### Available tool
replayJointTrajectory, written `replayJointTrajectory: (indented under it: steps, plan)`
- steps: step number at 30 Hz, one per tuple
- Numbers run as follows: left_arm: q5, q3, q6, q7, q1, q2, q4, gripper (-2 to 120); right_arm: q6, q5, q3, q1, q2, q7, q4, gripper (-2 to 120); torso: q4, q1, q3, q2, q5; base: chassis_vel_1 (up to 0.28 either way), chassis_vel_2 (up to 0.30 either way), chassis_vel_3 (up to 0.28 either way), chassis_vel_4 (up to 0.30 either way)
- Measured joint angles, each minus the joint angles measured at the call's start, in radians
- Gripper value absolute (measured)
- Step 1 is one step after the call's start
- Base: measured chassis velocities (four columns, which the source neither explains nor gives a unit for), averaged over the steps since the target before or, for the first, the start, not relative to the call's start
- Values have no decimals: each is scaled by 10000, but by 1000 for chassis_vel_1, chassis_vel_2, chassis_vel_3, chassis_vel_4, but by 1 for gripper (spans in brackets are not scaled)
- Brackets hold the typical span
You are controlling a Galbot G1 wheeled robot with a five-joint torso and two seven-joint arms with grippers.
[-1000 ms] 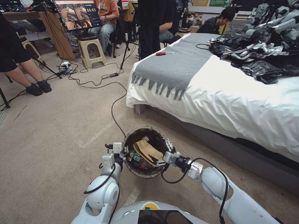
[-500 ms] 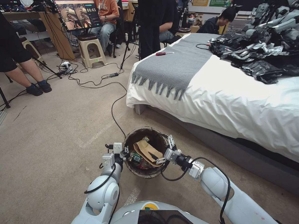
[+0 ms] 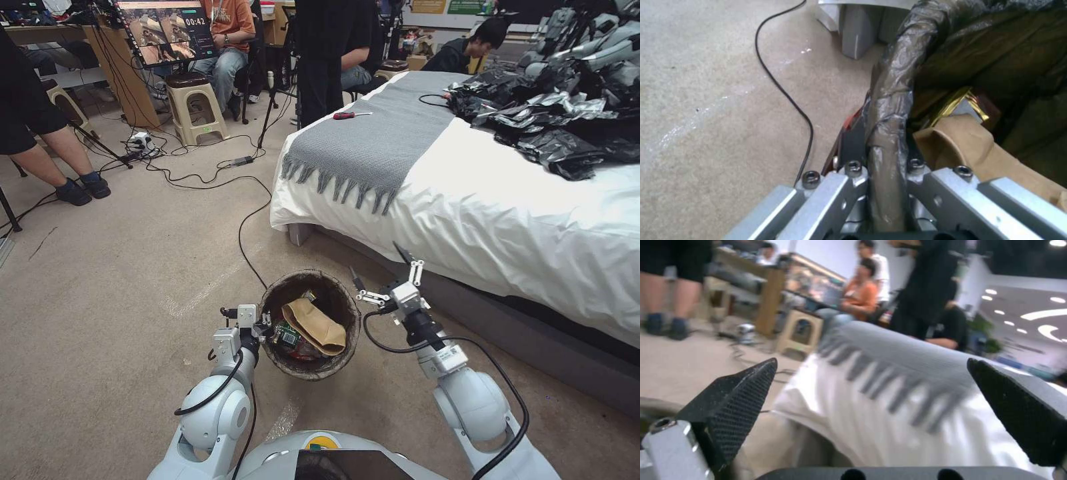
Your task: Pick up the trash bin, then pick up the garbage from the floor and place it into the trash bin.
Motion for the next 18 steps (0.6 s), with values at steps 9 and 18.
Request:
replayJointTrajectory:
  steps: [9,18]
  plan:
    - [-86,-190,-25,14,27,76,-156,0,615,169,1678,-1252,2896,1125,527,100,-2,0,0,0,1,0,0,0,0]
    - [-84,-324,-104,16,20,69,-250,0,1754,714,2362,-2458,4476,2122,-688,100,0,0,0,0,1,0,0,0,0]
